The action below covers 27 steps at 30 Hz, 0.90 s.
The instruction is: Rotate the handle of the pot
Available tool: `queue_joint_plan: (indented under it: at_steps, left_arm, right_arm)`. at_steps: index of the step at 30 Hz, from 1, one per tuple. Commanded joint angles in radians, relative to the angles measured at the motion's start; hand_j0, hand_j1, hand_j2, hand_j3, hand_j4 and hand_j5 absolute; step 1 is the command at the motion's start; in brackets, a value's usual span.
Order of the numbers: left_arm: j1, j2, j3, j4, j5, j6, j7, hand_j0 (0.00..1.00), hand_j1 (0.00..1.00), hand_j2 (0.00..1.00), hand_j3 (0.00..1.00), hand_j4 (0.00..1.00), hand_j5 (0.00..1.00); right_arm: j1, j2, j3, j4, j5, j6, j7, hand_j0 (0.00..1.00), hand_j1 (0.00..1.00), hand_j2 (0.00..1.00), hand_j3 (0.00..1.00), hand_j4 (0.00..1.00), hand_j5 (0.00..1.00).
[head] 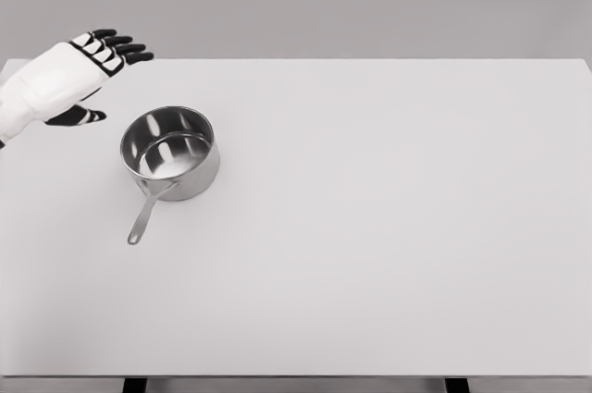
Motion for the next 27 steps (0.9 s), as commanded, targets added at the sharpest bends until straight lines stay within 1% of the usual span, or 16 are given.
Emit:
queue_joint_plan:
  at_steps: [1, 3, 4, 5, 6, 7, 9, 10, 12, 14, 15, 16, 20, 22, 24, 27]
  left_arm:
    - [0.000, 0.006, -0.002, 0.008, 0.003, 0.000, -0.006, 1.00, 1.00, 1.00, 1.00, 1.00, 1.00]
    - [0.000, 0.006, -0.003, 0.008, 0.010, 0.000, -0.004, 1.00, 1.00, 1.00, 1.00, 1.00, 1.00]
    - [0.006, 0.004, -0.023, -0.010, 0.011, 0.000, -0.004, 1.00, 1.00, 1.00, 1.00, 1.00, 1.00]
    - [0.005, -0.003, -0.064, -0.073, 0.010, 0.000, -0.004, 1.00, 1.00, 1.00, 1.00, 1.00, 1.00]
    - [0.006, -0.006, -0.120, -0.188, 0.008, 0.000, -0.004, 1.00, 1.00, 1.00, 1.00, 1.00, 1.00]
    - [0.014, -0.006, -0.147, -0.288, 0.010, 0.000, -0.004, 1.00, 1.00, 1.00, 1.00, 1.00, 1.00]
    - [0.031, -0.008, -0.196, -0.287, -0.015, 0.000, -0.007, 1.00, 1.00, 1.00, 1.00, 1.00, 1.00]
    - [0.034, -0.011, -0.210, -0.287, -0.043, 0.000, -0.007, 1.00, 1.00, 1.00, 1.00, 1.00, 1.00]
    - [0.035, -0.026, -0.218, -0.287, -0.046, 0.000, -0.007, 1.00, 1.00, 1.00, 1.00, 1.00, 1.00]
    - [0.048, -0.043, -0.250, -0.287, -0.053, 0.000, -0.007, 1.00, 1.00, 1.00, 1.00, 1.00, 1.00]
    - [0.048, -0.049, -0.261, -0.285, -0.075, 0.000, -0.007, 1.00, 1.00, 1.00, 1.00, 1.00, 1.00]
    - [0.052, -0.052, -0.270, -0.285, -0.079, 0.000, -0.007, 1.00, 1.00, 1.00, 1.00, 1.00, 1.00]
    - [0.072, -0.059, -0.270, -0.282, -0.081, 0.000, -0.007, 1.00, 1.00, 1.00, 1.00, 1.00, 1.00]
    - [0.083, -0.057, -0.270, -0.280, -0.101, 0.000, -0.009, 1.00, 1.00, 1.00, 1.00, 1.00, 1.00]
    - [0.114, -0.054, -0.269, -0.280, -0.109, 0.000, -0.009, 1.00, 1.00, 1.00, 1.00, 1.00, 1.00]
    - [0.123, -0.049, -0.262, -0.280, -0.115, 0.000, -0.007, 1.00, 1.00, 1.00, 1.00, 1.00, 1.00]
  right_arm:
    - [0.000, 0.000, 0.011, 0.000, 0.007, 0.000, -0.005, 1.00, 1.00, 1.00, 1.00, 1.00, 1.00]
    - [-0.002, 0.000, 0.003, 0.000, 0.007, 0.000, 0.000, 1.00, 1.00, 1.00, 1.00, 1.00, 1.00]
    - [-0.002, 0.000, 0.000, 0.000, 0.006, 0.001, 0.001, 1.00, 1.00, 1.00, 1.00, 1.00, 1.00]
    - [-0.002, 0.000, 0.000, 0.000, 0.006, 0.001, 0.001, 1.00, 1.00, 1.00, 1.00, 1.00, 1.00]
    - [-0.002, 0.000, -0.004, 0.000, 0.006, 0.001, 0.001, 1.00, 1.00, 1.00, 1.00, 1.00, 1.00]
    - [-0.002, 0.000, -0.001, 0.000, 0.006, 0.001, 0.001, 1.00, 1.00, 1.00, 1.00, 1.00, 1.00]
    - [-0.002, 0.000, -0.003, 0.000, 0.006, 0.001, 0.001, 1.00, 1.00, 1.00, 1.00, 1.00, 1.00]
    - [-0.002, 0.000, -0.003, 0.000, 0.006, 0.001, 0.001, 1.00, 1.00, 1.00, 1.00, 1.00, 1.00]
    - [-0.002, 0.000, 0.000, 0.000, 0.006, 0.001, 0.001, 1.00, 1.00, 1.00, 1.00, 1.00, 1.00]
    - [-0.002, 0.000, -0.001, 0.000, 0.006, 0.001, 0.001, 1.00, 1.00, 1.00, 1.00, 1.00, 1.00]
    - [-0.002, 0.000, -0.001, 0.000, 0.006, 0.001, 0.001, 1.00, 1.00, 1.00, 1.00, 1.00, 1.00]
    - [0.000, 0.000, -0.001, 0.000, 0.006, 0.001, 0.001, 1.00, 1.00, 1.00, 1.00, 1.00, 1.00]
    - [0.000, 0.000, 0.000, 0.000, 0.006, 0.001, 0.001, 1.00, 1.00, 1.00, 1.00, 1.00, 1.00]
    - [-0.002, 0.000, 0.000, 0.000, 0.006, 0.001, 0.001, 1.00, 1.00, 1.00, 1.00, 1.00, 1.00]
    - [-0.002, 0.000, -0.001, 0.000, 0.006, 0.001, 0.001, 1.00, 1.00, 1.00, 1.00, 1.00, 1.00]
    - [-0.002, 0.000, 0.000, 0.000, 0.006, 0.001, 0.001, 1.00, 1.00, 1.00, 1.00, 1.00, 1.00]
